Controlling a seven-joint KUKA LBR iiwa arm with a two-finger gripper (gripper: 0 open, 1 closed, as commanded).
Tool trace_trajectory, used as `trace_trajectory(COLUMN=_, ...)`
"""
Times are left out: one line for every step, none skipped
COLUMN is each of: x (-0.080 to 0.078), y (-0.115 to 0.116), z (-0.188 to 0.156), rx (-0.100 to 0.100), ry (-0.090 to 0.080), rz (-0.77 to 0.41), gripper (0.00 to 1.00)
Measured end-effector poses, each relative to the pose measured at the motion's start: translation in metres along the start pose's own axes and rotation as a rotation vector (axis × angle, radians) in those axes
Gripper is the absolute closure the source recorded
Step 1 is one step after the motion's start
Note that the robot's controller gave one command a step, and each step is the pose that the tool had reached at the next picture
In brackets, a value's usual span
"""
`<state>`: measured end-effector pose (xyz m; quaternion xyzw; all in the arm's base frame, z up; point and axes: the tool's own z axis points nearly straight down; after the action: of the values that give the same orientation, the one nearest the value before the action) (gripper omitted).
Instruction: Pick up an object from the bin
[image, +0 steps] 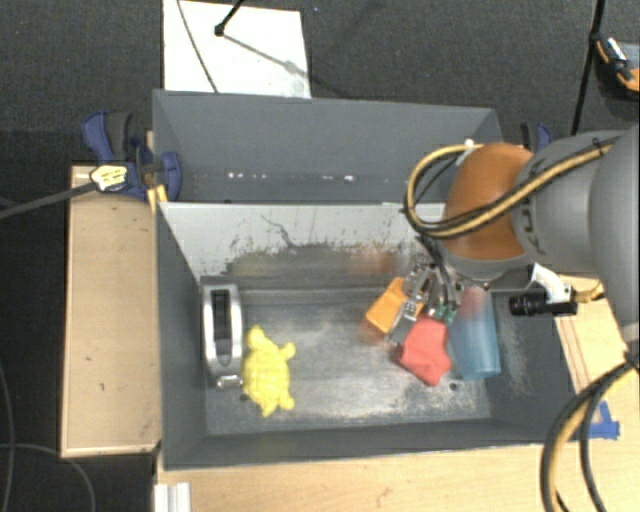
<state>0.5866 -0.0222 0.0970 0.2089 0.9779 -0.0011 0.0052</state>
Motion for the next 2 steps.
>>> trace_trajectory(x=0.018, y=0.027, z=0.005, rx=-0.003, ry=-0.004, rz=-0.024, gripper=0.00)
trace_trajectory(x=0.013, y=0.013, z=0.001, rx=-0.005, ry=0.002, rz=-0.239, gripper=0.00)
